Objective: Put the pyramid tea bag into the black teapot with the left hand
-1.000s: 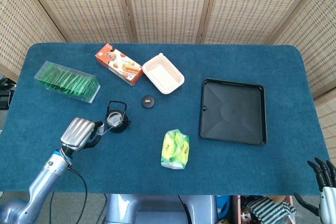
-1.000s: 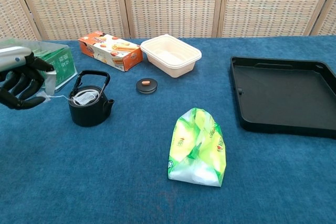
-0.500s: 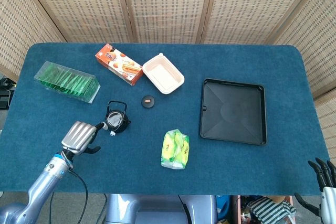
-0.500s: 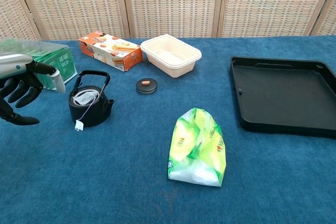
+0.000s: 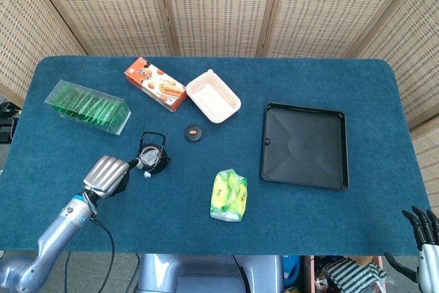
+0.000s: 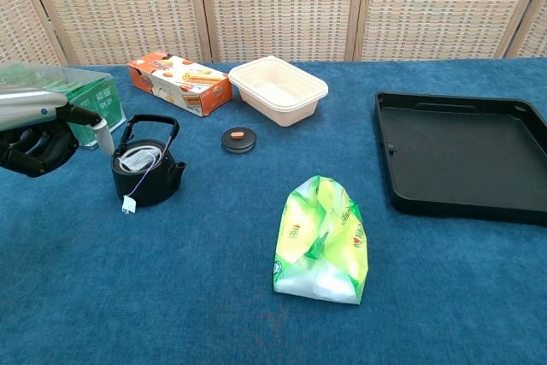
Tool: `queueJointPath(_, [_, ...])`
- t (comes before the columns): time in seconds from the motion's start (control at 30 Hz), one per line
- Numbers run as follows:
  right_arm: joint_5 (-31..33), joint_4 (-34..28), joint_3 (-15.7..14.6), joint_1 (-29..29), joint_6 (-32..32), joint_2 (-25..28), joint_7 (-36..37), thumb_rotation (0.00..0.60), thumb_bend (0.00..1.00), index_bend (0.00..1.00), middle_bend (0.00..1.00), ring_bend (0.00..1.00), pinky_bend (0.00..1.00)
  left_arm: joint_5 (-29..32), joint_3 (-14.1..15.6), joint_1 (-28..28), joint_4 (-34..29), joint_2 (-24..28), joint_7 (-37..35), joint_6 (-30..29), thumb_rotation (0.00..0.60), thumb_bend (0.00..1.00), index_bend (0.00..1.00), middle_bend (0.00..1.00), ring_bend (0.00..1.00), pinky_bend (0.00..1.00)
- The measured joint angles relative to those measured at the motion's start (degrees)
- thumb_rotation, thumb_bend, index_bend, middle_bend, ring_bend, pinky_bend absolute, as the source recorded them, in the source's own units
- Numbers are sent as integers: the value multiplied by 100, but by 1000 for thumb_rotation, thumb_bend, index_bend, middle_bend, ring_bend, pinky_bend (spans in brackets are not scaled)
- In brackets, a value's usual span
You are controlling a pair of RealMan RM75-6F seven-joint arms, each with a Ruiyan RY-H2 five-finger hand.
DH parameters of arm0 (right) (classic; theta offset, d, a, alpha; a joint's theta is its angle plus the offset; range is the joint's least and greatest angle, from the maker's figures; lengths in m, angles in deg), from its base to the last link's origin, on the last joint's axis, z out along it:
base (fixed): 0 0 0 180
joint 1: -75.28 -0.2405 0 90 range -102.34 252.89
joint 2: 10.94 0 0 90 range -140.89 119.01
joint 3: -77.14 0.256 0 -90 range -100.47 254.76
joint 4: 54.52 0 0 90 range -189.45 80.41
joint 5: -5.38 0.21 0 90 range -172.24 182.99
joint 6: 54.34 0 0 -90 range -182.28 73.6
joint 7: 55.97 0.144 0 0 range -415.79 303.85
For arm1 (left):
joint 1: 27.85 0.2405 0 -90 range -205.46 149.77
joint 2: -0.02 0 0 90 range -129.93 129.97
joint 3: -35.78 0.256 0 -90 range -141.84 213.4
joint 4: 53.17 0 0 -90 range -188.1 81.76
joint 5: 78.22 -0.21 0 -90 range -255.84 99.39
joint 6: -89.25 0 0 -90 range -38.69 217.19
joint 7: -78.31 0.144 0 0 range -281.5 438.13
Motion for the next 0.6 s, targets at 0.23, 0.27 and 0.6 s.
queueJointPath(0.23, [24,-1,5,-7,30,1,1,600,102,187,197,62,165,783,-95,-387,42,17,394,384,600,1000,197,778,708,702])
queueJointPath(0.27, [28,1,6,-8,35,-1,3,600,102,187,197,62,165,881,-103,-434,51,10,440,413,600,1000,194,779,709,702])
queueJointPath(0.6, [57,23,15,-16,62,-2,34,600,102,186,197,62,165,1765,-90,-905,254,-157,783,671,600,1000,191,782,710,702])
